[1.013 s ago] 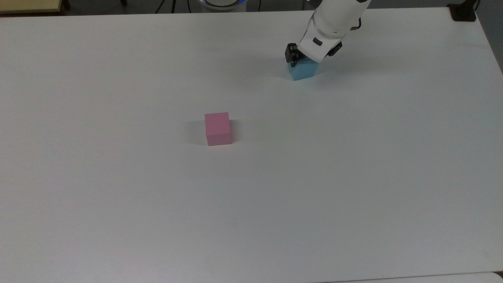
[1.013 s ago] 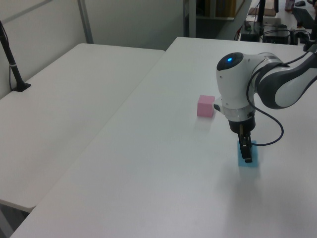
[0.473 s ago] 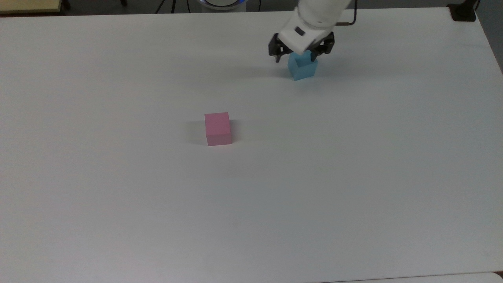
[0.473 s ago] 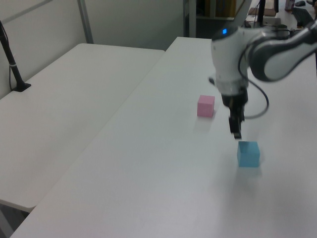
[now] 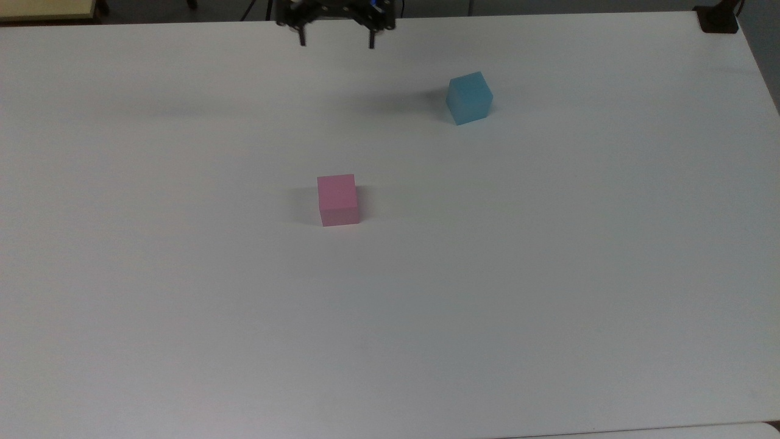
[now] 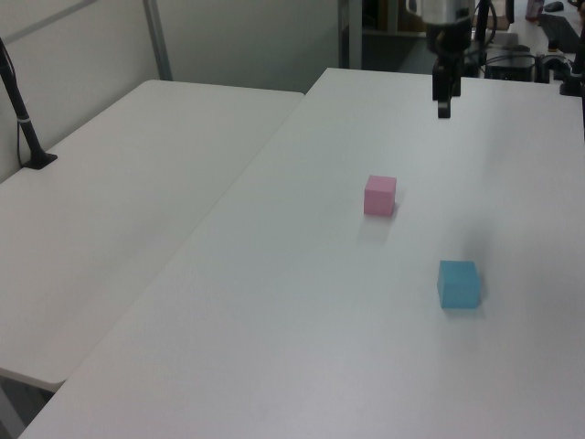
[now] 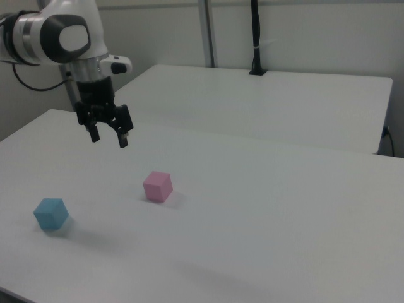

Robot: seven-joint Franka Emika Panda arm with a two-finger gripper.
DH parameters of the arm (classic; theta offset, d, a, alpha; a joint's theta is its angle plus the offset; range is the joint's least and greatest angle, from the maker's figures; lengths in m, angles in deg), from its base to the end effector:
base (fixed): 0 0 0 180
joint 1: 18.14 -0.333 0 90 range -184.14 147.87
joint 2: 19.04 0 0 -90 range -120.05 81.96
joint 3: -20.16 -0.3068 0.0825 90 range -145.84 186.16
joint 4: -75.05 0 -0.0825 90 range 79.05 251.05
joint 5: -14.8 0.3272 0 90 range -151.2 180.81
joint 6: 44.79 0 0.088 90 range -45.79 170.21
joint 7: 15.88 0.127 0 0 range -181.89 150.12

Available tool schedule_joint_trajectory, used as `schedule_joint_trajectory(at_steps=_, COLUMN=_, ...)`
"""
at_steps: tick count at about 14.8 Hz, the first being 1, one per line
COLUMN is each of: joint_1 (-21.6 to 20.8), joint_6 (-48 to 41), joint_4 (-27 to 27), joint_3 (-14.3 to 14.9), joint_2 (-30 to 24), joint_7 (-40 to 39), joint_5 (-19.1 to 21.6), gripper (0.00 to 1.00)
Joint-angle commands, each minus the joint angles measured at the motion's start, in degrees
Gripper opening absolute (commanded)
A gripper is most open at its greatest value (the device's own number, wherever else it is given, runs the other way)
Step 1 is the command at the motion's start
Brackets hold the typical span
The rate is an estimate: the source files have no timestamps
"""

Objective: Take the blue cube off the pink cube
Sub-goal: 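Open the gripper, release the blue cube, and raise away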

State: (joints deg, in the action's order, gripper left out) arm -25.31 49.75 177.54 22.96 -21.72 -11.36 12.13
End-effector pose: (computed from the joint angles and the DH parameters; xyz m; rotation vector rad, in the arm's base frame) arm 0.4796 0.0306 0.5344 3.0876 0.0052 -0.1365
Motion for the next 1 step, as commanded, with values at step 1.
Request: schedule_joint_trajectory(at_steps=1, joint_1=-0.03, joint_6=-0.76, joint_4=-1.06, joint_3=2.9, joint_2=-0.84, joint_7=-1.45, joint_5=-1.2, gripper=1.0)
